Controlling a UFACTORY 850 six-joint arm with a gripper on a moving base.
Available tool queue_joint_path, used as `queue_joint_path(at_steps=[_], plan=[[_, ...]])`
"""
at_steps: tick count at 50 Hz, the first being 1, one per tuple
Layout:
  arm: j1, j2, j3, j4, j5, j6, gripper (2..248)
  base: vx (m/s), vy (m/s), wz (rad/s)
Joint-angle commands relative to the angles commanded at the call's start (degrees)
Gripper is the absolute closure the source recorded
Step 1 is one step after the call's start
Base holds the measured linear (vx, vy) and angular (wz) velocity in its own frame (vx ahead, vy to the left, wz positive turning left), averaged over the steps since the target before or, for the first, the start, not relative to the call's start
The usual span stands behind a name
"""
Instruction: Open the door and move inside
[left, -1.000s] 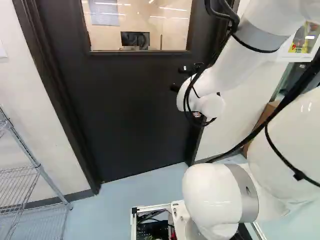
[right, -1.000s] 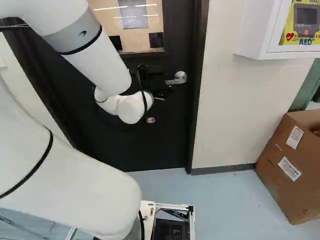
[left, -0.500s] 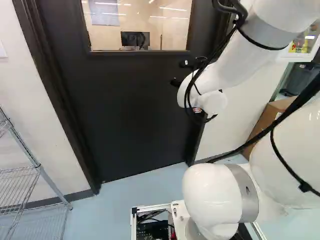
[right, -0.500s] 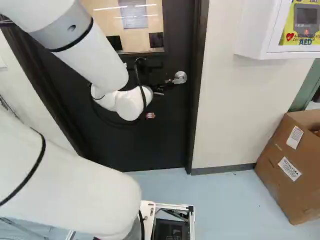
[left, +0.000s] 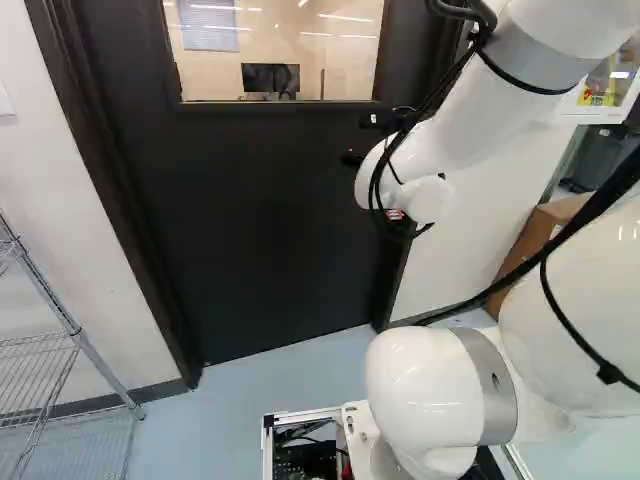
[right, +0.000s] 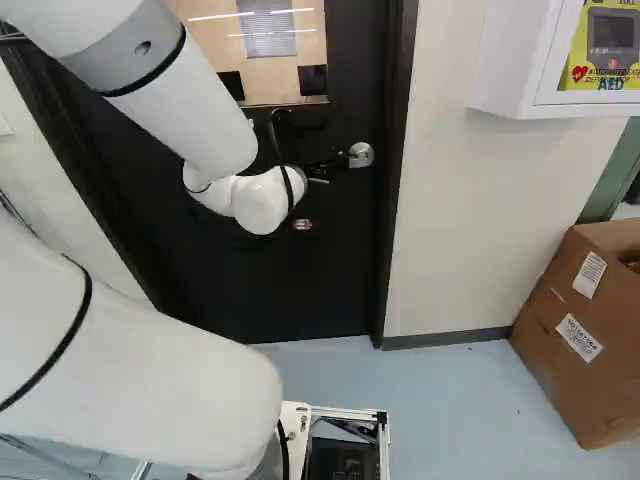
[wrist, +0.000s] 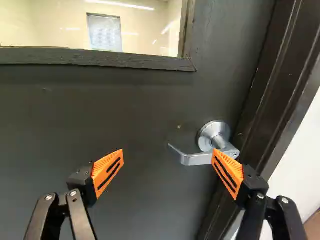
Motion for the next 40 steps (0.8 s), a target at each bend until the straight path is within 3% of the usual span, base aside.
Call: queue_joint_path(at_steps=[40], plan=[[-0.91,-8.26,-7.27,0.0,0.0,0.0,3,0.0,0.0,0.0]])
